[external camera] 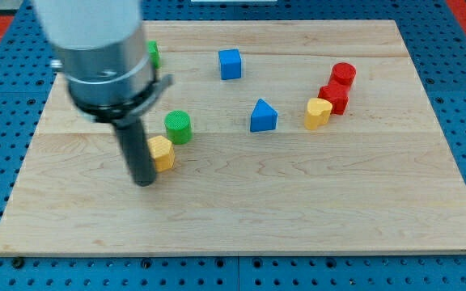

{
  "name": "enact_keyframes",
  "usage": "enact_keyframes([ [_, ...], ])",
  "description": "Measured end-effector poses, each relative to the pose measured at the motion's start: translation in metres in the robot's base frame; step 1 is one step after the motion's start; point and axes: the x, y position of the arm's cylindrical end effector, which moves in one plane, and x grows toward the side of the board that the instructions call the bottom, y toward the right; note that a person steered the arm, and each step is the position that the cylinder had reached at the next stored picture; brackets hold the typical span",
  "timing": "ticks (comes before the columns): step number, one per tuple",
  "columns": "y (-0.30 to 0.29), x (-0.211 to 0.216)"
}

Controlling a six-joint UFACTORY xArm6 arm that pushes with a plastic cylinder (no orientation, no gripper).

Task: Move the yellow hexagon to the yellow heart

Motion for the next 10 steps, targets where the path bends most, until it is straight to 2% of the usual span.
enact_keyframes([
  [1,-0.032,-0.005],
  [4,0.091,-0.085],
  [5,0.144,-0.09],
  [6,0.178,-0.077],
  [7,0.142,-0.048],
  [8,0.179,-0.032],
  [9,0.263,-0.033],
  [10,0.289,-0.077],
])
